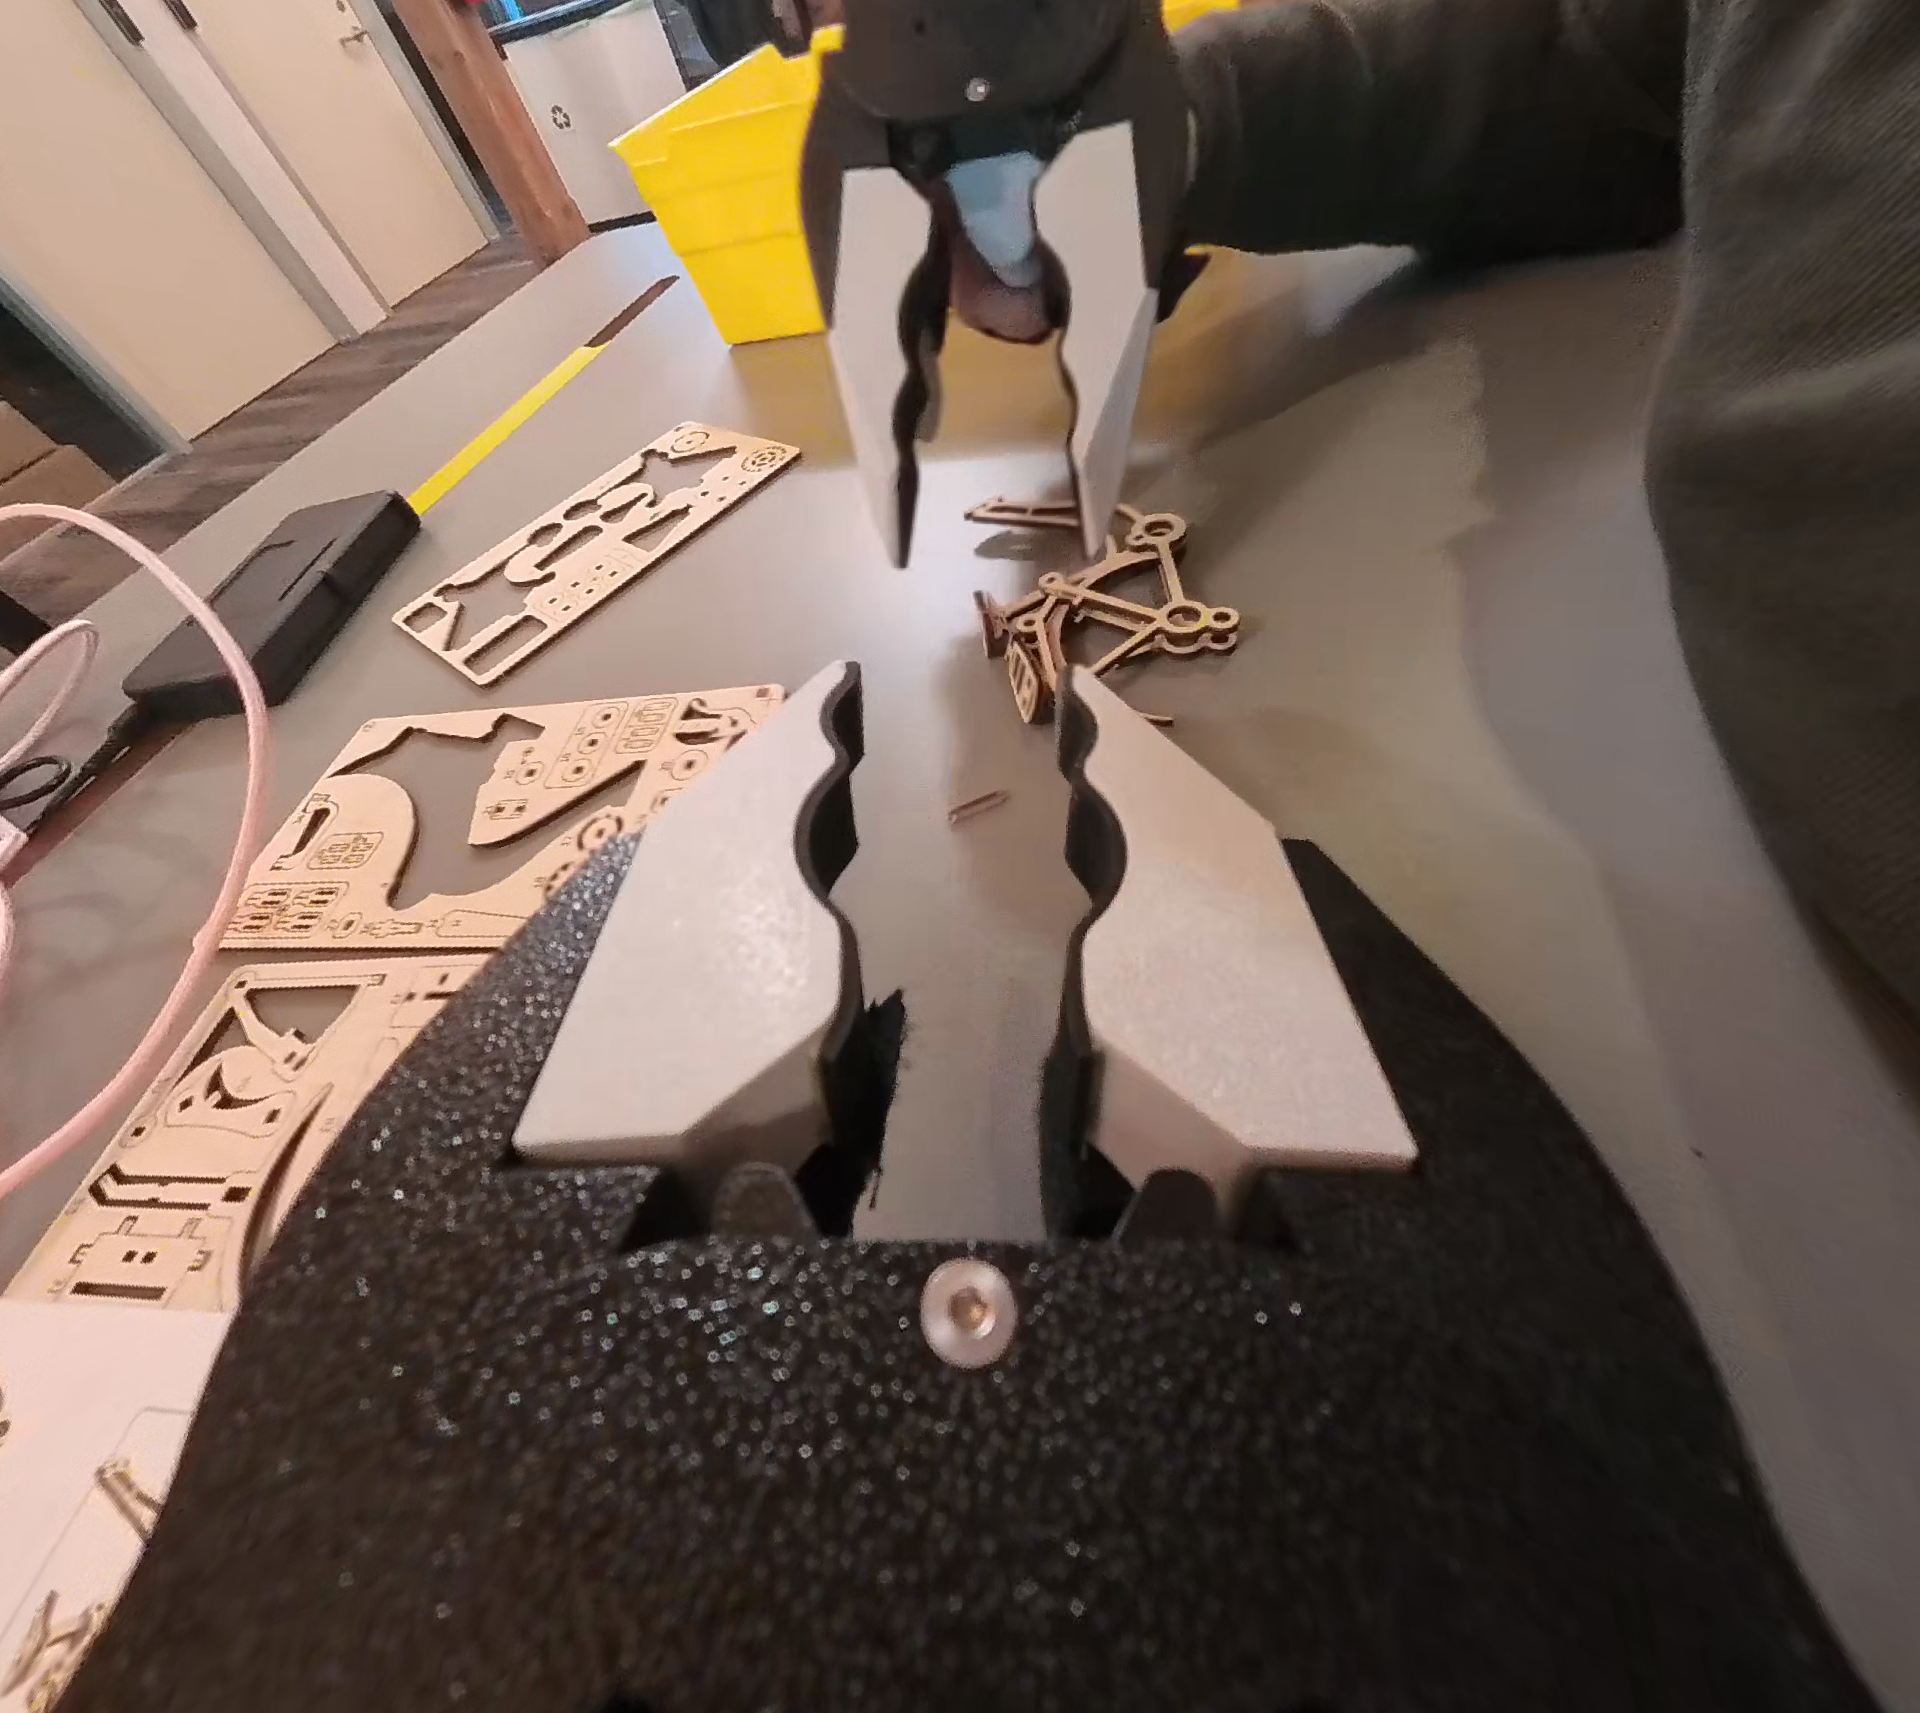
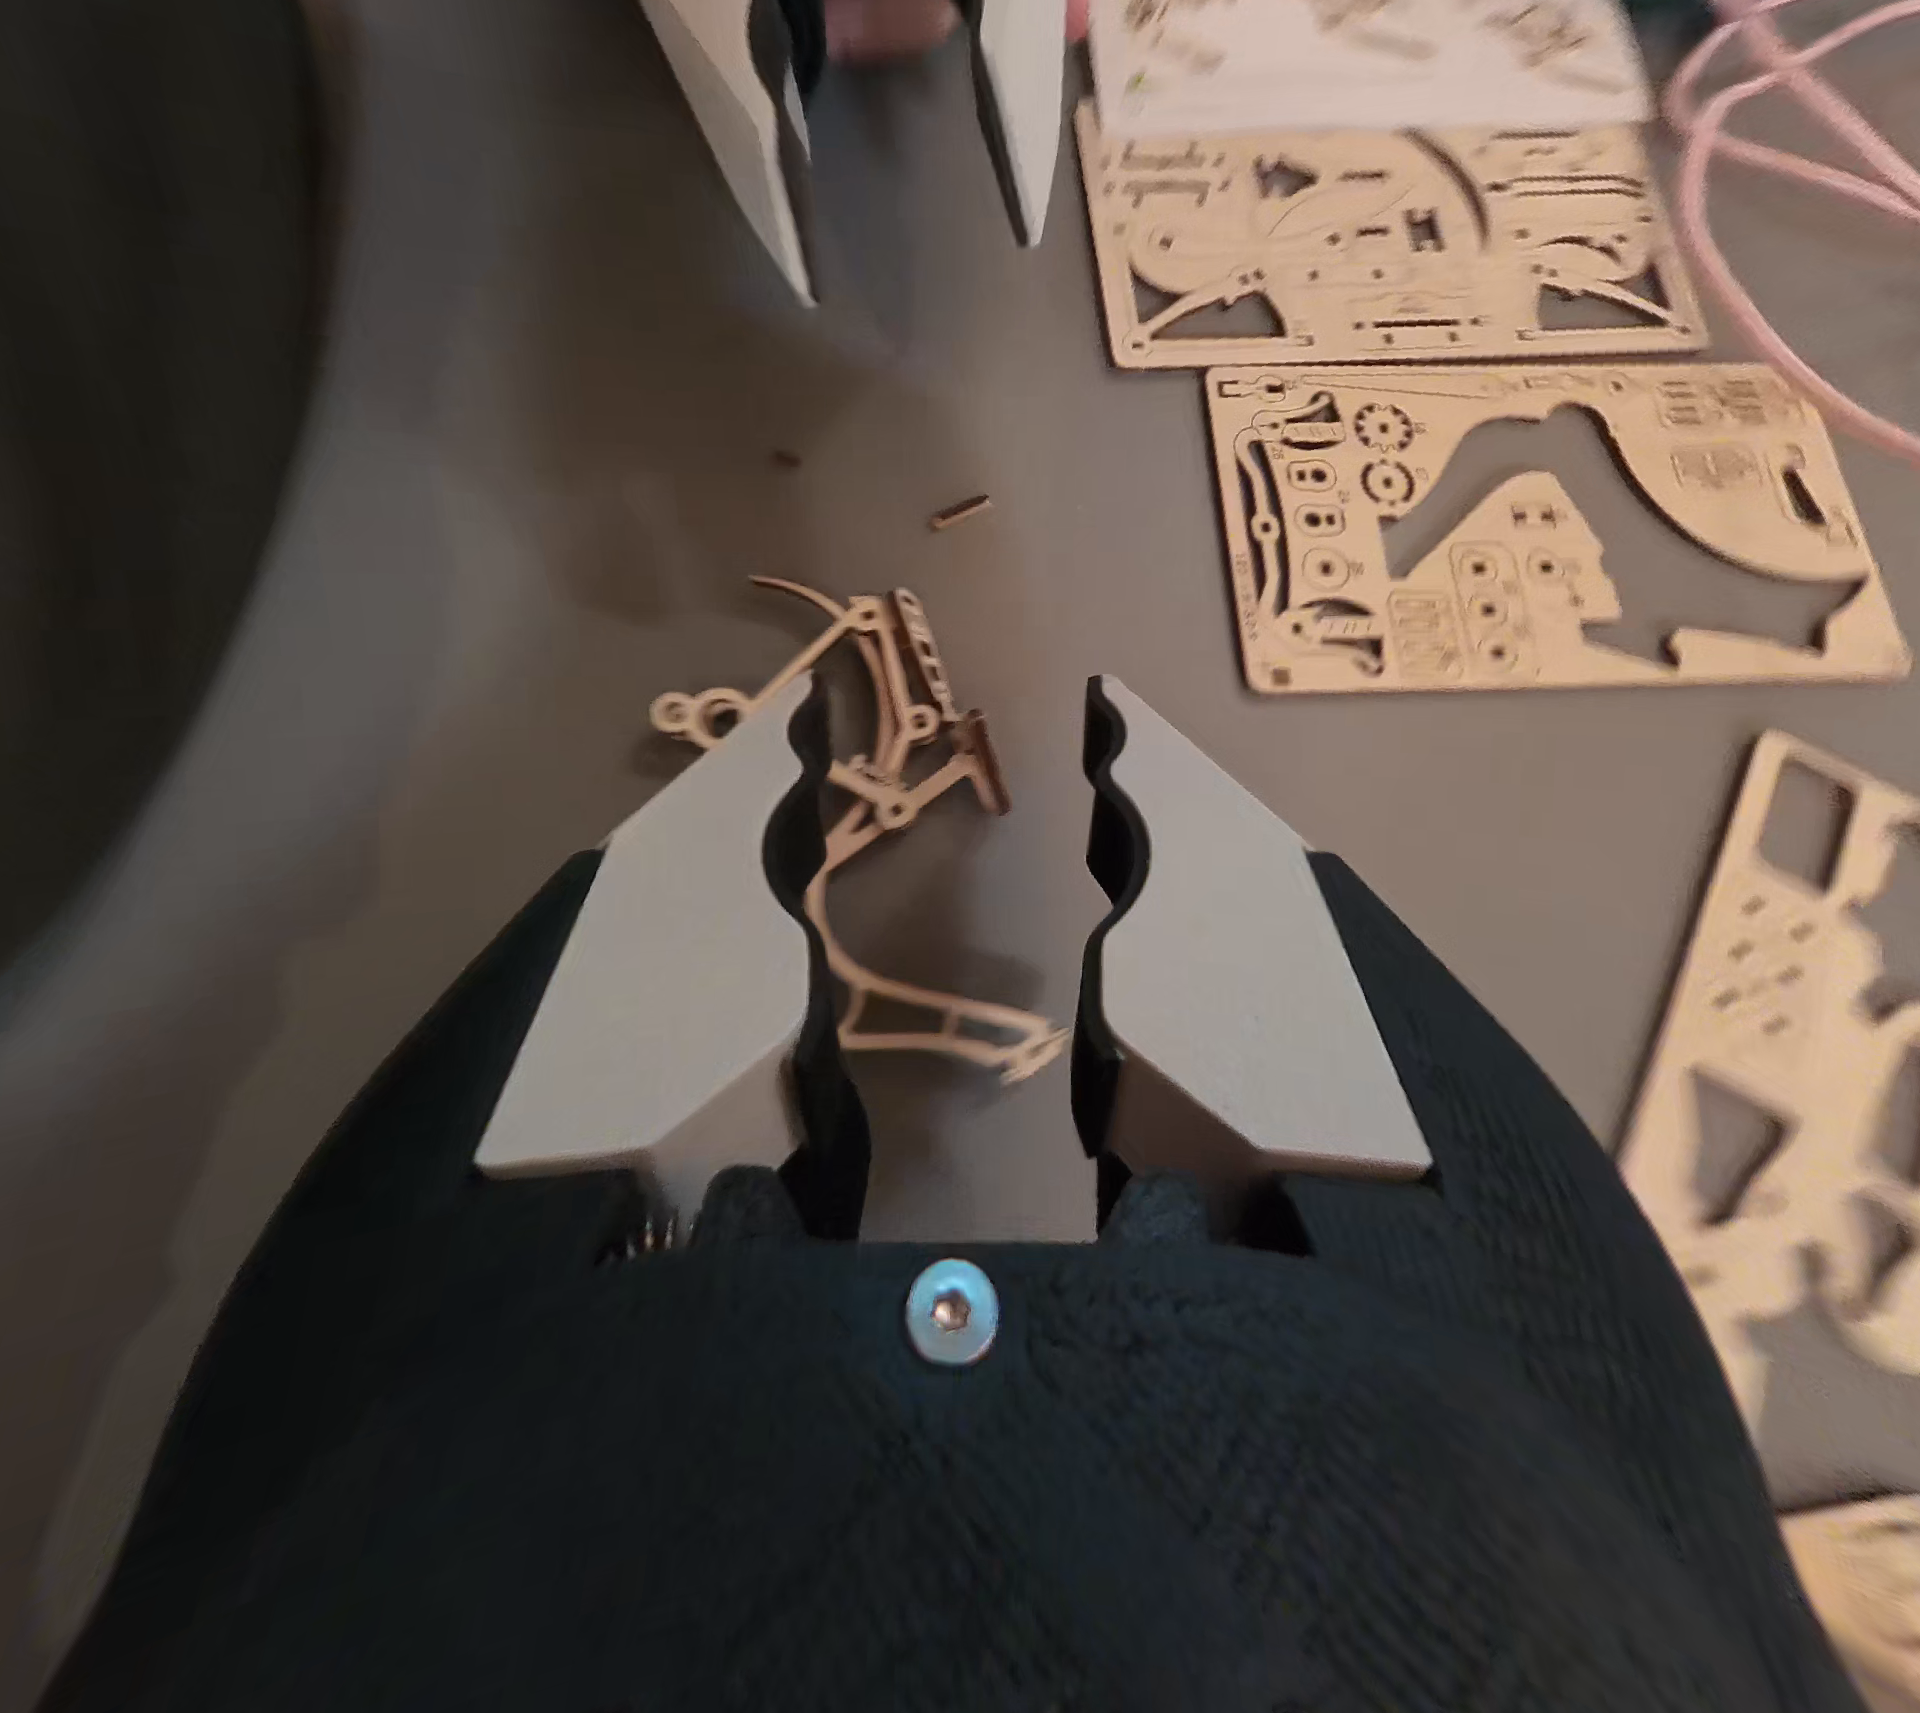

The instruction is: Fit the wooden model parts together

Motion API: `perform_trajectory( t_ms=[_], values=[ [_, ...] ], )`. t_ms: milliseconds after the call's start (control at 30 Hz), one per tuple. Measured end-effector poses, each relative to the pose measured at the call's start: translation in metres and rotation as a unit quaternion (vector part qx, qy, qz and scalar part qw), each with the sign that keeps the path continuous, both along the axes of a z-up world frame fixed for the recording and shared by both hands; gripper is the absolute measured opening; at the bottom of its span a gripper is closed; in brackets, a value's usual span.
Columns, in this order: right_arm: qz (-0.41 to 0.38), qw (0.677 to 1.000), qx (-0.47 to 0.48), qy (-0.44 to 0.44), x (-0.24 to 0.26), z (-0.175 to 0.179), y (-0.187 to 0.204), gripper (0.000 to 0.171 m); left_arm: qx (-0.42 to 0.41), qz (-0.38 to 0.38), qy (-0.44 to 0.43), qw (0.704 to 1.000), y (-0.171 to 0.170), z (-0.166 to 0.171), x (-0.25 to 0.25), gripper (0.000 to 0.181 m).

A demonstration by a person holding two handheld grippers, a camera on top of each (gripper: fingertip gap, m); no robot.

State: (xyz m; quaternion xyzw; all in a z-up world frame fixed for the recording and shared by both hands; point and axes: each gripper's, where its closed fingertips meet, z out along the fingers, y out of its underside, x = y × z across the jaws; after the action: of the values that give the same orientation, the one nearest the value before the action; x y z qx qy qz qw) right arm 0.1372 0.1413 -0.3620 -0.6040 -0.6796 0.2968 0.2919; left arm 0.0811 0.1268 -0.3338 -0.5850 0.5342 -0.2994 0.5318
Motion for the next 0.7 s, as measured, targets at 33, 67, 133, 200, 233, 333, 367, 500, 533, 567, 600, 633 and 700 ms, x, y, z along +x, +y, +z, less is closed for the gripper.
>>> perform_trajectory(
  t_ms=[33, 67, 133, 200, 233, 333, 367, 500, 533, 567, 600, 633, 700],
  values=[
    [-0.012, 0.999, -0.01, 0.028, 0.003, 0.003, -0.003, 0.047, 0.004, 0.001, -0.005, 1.0, 0.001, 0.002, 0.0, 0.034],
    [-0.027, 0.998, -0.013, 0.057, 0.007, 0.005, -0.004, 0.047, 0.008, 0.001, -0.009, 1.0, 0.001, 0.003, -0.001, 0.034],
    [-0.062, 0.992, 0.012, 0.106, 0.016, 0.011, -0.004, 0.047, 0.009, 0.0, -0.012, 1.0, 0.002, 0.004, -0.001, 0.034],
    [-0.091, 0.986, 0.043, 0.13, 0.027, 0.014, -0.005, 0.047, 0.009, -0.001, -0.009, 1.0, 0.002, 0.003, 0.0, 0.034],
    [-0.098, 0.984, 0.056, 0.136, 0.031, 0.014, -0.007, 0.047, 0.011, -0.002, -0.006, 1.0, 0.001, 0.002, 0.0, 0.034],
    [-0.083, 0.99, 0.043, 0.105, 0.034, 0.0, -0.021, 0.047, 0.018, -0.006, 0.01, 1.0, 0.0, -0.002, 0.002, 0.034],
    [-0.066, 0.994, 0.028, 0.082, 0.034, -0.008, -0.028, 0.048, 0.02, -0.008, 0.017, 1.0, -0.001, -0.004, 0.003, 0.033],
    [-0.041, 0.999, 0.009, 0.021, 0.033, -0.025, -0.038, 0.048, 0.004, -0.012, 0.054, 0.998, -0.001, -0.016, 0.007, 0.03],
    [-0.048, 0.999, 0.015, 0.02, 0.033, -0.025, -0.035, 0.047, -0.008, -0.015, 0.061, 0.998, 0.0, -0.018, 0.009, 0.03],
    [-0.054, 0.998, 0.015, 0.018, 0.033, -0.025, -0.033, 0.048, -0.024, -0.027, 0.063, 0.997, -0.003, -0.02, 0.013, 0.028],
    [-0.06, 0.998, 0.01, 0.017, 0.033, -0.025, -0.032, 0.047, -0.043, -0.041, 0.062, 0.996, -0.006, -0.02, 0.017, 0.026],
    [-0.065, 0.998, 0.002, 0.015, 0.034, -0.026, -0.031, 0.047, -0.058, -0.05, 0.062, 0.995, -0.008, -0.02, 0.021, 0.025],
    [-0.069, 0.998, -0.007, 0.008, 0.033, -0.029, -0.031, 0.045, -0.078, -0.062, 0.073, 0.992, -0.008, -0.025, 0.027, 0.021]
  ],
)
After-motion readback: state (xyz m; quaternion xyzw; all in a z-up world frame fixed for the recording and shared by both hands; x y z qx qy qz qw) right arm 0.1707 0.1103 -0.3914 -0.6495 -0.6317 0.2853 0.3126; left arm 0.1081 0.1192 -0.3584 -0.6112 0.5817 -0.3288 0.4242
